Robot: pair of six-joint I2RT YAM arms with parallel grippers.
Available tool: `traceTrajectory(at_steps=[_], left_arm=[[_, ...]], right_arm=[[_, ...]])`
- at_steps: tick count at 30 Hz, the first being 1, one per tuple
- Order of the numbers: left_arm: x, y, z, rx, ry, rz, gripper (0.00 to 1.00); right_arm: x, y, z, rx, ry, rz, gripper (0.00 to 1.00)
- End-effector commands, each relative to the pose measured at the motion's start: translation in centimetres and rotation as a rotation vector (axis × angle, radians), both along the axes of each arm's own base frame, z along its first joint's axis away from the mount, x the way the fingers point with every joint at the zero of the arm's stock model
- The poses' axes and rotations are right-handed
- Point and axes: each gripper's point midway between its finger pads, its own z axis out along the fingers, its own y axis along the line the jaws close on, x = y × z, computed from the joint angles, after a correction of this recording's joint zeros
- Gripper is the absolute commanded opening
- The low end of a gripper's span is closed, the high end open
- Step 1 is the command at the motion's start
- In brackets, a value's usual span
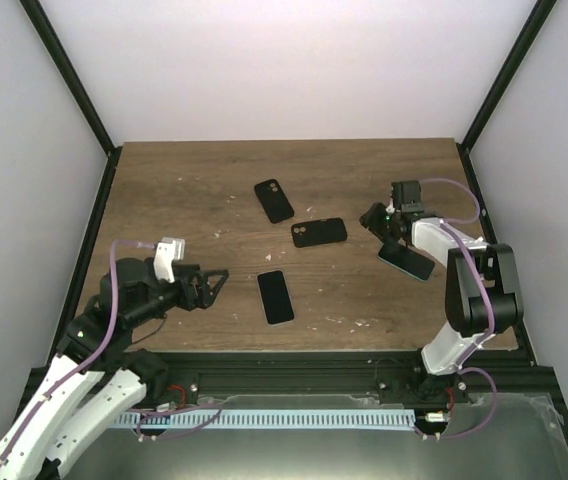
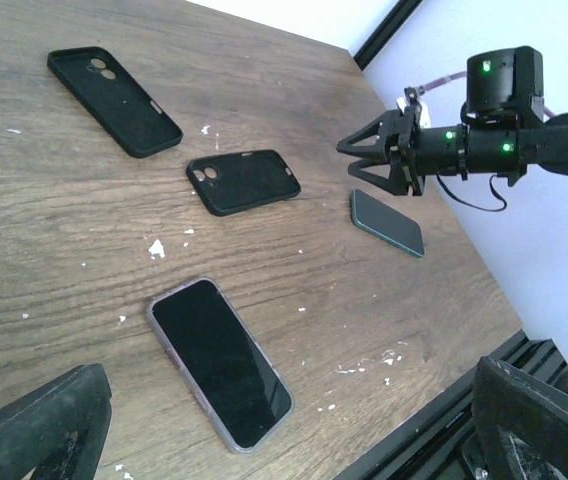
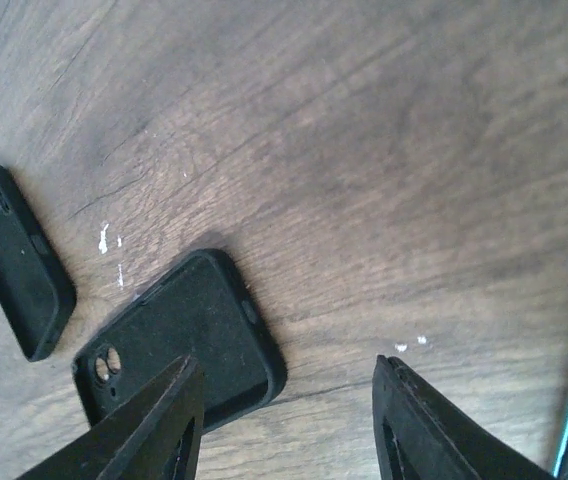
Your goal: Put the phone into the phone case
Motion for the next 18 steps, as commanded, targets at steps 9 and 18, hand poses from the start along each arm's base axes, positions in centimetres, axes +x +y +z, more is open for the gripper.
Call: traceTrajectory(at_steps=[9,18], left_arm=[[-0.1,0.6,0.5,0.008,-0.03,0.02,1.0],[-0.3,0.8,0.7,0.006,-0.04,0.024,1.0]], right_arm=[[-3.9,6.7,-2.4,0.339,0.224,-0.238,0.38],[-3.3,9.1,-3.8,0.345,0.312,-0.284,0.3]])
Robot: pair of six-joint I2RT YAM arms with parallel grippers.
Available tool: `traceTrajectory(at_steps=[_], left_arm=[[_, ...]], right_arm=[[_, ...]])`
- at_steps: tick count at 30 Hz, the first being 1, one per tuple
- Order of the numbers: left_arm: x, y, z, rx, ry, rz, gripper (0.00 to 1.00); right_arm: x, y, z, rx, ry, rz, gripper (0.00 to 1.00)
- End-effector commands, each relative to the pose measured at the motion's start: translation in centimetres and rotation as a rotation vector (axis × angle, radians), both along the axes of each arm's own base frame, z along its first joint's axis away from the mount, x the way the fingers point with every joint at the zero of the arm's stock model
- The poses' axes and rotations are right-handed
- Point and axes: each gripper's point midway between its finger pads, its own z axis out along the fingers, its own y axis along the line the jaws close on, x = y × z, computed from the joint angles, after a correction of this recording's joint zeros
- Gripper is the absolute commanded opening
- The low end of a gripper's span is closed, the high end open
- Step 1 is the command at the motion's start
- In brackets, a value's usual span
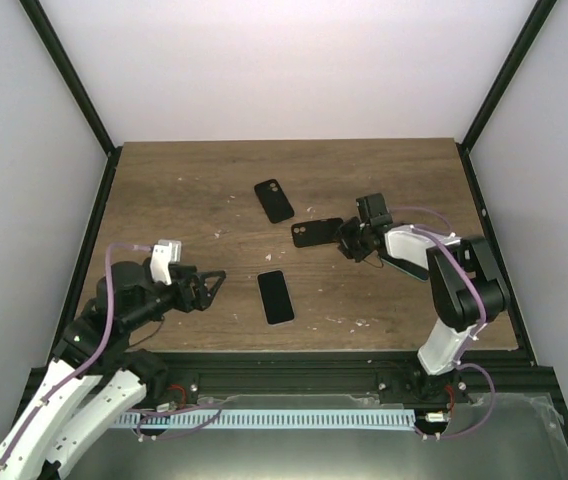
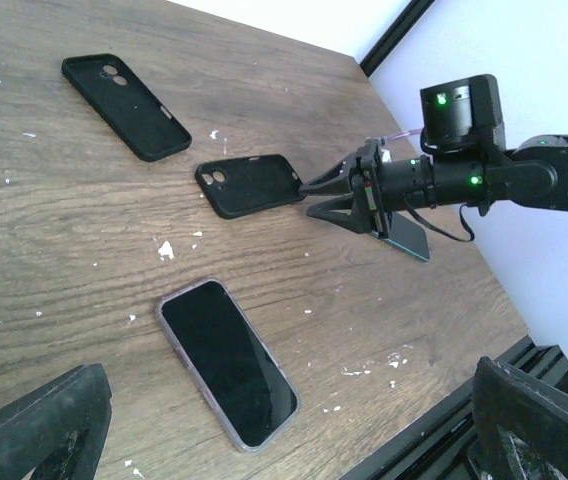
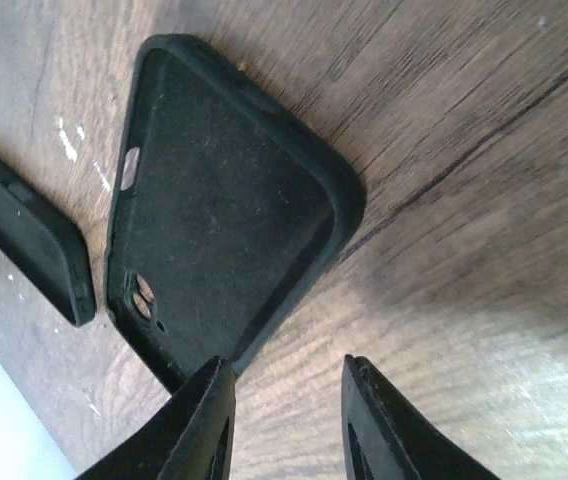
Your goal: Put the phone into the phone case
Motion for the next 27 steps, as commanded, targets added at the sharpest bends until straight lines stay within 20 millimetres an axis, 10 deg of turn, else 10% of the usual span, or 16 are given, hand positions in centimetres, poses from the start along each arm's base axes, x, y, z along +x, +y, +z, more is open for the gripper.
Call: traceTrajectory(at_steps=[1,27], left_arm=[[0.0,0.2,0.6,0.002,-0.03,0.001,1.0],[-0.1,0.6,1.0,-0.001,-0.044,0.018,1.0]], right_arm=[[0.9,1.0,-0.5,0.028,0.041,-0.053,0.29],[2.2,1.2,-2.4,-0.101,0.092,0.025,0.01]])
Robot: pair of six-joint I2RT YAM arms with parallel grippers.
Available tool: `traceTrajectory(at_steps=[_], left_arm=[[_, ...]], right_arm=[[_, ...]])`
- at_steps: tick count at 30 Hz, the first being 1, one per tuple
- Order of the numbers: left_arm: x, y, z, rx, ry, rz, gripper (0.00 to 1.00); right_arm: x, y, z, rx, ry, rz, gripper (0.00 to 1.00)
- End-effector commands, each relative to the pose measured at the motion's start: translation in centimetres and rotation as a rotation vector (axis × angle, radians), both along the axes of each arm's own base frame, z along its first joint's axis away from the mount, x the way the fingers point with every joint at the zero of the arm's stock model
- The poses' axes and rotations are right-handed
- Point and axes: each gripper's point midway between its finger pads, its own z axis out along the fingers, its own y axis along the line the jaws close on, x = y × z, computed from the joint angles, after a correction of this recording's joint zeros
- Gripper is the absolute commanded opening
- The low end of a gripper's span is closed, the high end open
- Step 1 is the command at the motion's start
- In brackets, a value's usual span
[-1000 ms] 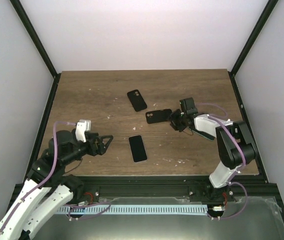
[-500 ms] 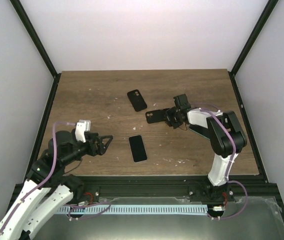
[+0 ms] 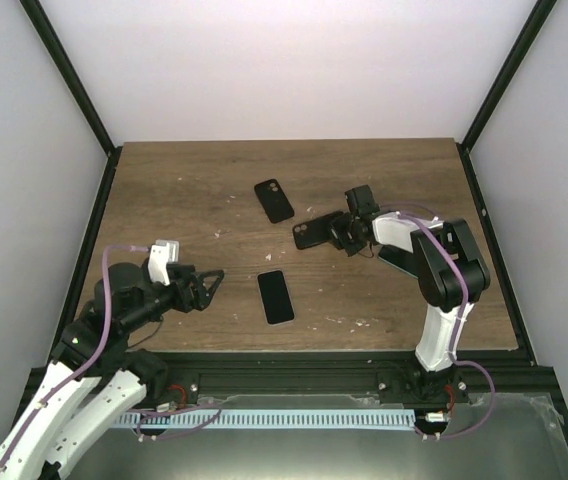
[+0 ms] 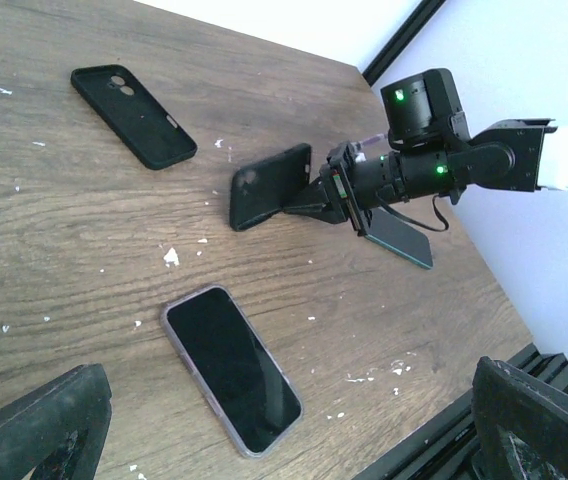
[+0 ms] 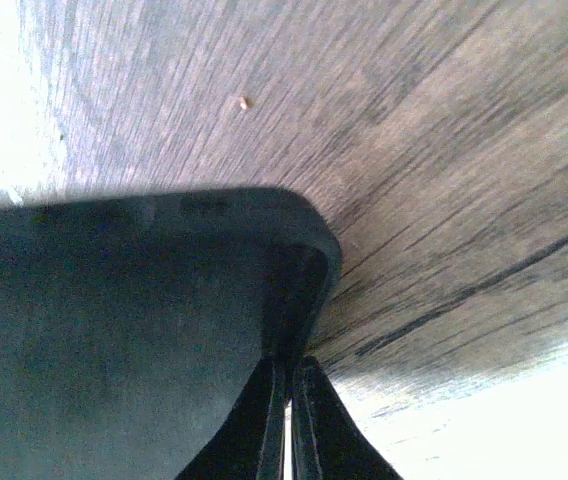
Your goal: Put the phone into the phone case
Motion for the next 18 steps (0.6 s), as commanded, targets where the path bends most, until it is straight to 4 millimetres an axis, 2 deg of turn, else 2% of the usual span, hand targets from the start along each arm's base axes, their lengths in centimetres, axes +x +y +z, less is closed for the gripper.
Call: traceTrajectory(at_steps=[1,5,9,13,18], left_arm=[[-0.1,0.2,0.6,0.002,-0.027,0.004,1.0],[-0.1,0.4,0.8,0.001,-0.031,0.008,1.0],[-0.2,0.4,0.8,0.001,-0.031,0.01,1.0],[-0.2,0.5,0.8,-0.001,-0.033,0.01,1.0],[-0.2,0.4,0.8,-0.003,-0.036,0.012,1.0]], right_arm=[[-0.2,-0.1,0.2,-0.074,-0.028,0.094,0.01],[-0.6,-0.3,1.4,-0.126,-0.082,0.211,0.01],[-2.4,-0.9,2.2,-0.192,-0.1,0.366,0.01],[-5.2,-1.2,2.3,-0.233,-0.123,0.567,0.01],[-9.3,-3.2,1.1,-0.33,-0.028,0.7,0.01]])
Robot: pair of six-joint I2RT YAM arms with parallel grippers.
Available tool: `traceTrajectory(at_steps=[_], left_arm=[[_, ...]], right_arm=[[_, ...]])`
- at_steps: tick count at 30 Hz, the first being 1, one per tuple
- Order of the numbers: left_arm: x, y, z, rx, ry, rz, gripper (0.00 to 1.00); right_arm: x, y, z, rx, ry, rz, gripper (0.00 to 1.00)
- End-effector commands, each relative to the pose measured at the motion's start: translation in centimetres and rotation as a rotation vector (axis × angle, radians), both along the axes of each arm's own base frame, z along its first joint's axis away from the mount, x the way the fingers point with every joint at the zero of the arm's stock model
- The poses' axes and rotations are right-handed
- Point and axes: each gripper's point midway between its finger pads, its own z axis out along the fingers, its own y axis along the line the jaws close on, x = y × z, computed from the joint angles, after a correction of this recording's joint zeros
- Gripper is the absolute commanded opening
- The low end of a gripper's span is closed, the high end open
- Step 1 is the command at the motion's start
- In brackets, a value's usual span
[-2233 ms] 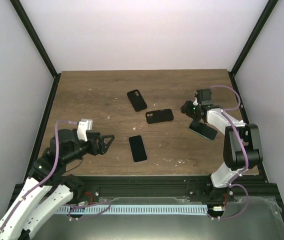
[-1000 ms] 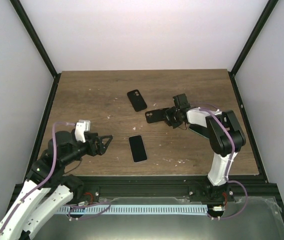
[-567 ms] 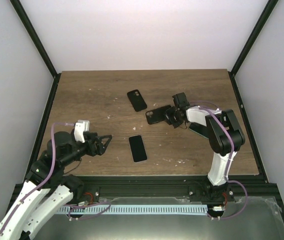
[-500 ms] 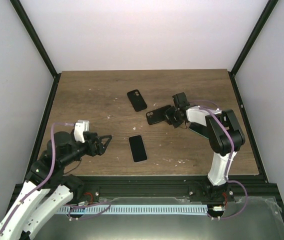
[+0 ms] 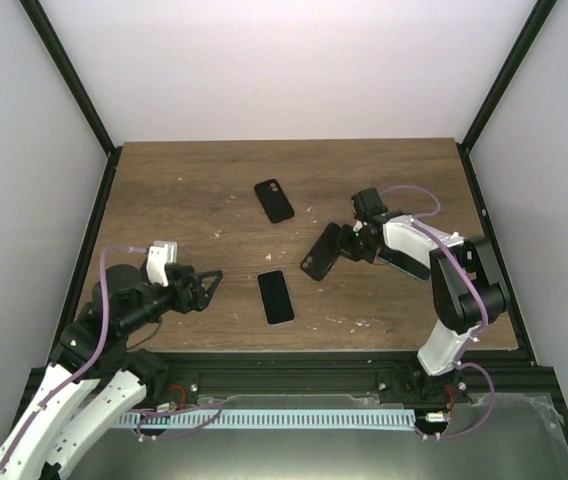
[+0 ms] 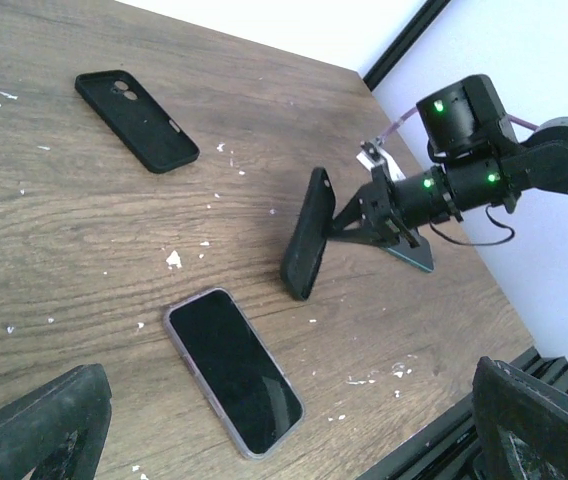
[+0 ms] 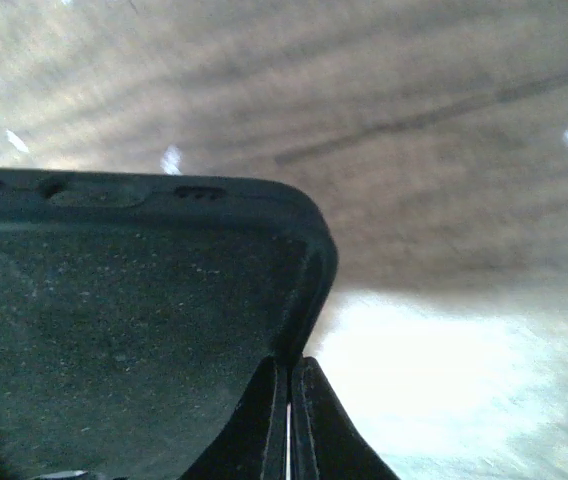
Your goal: Put the phone into the phone case
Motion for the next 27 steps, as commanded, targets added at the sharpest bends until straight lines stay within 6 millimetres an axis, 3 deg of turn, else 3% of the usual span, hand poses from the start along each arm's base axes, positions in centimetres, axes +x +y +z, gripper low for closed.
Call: traceTrajectory(at_steps=[1,6,14,19,27], left_arm=[[0.0,0.2,0.7,-0.003,-0.028,0.002,1.0],[0.1,0.0,0.5,0.001,-0.023,-0.002,1.0],[0.1,0.0,0.5,0.001,-0.019,-0.002,1.0],[0.1,0.0,0.5,0.001,-0.02,-0.001,1.0],[0.0,0.1,0.6,-0.003,-0.025,0.001,1.0]], right_arm=[[-5.2,-1.9,-1.6,-0.161,0.105,0.186,0.01],[-6.8,-3.0,-1.7,-0.222,0.143,0.212,0.03],[-5.1,-1.6,-1.4,-0.152,0.098,0.174,0.18],[-2.4,-2.4,1.2,-0.167,-0.02,0.102,0.34],[4.0,-8.3,5.6,-0.172,-0.269,-0.061,0.51]])
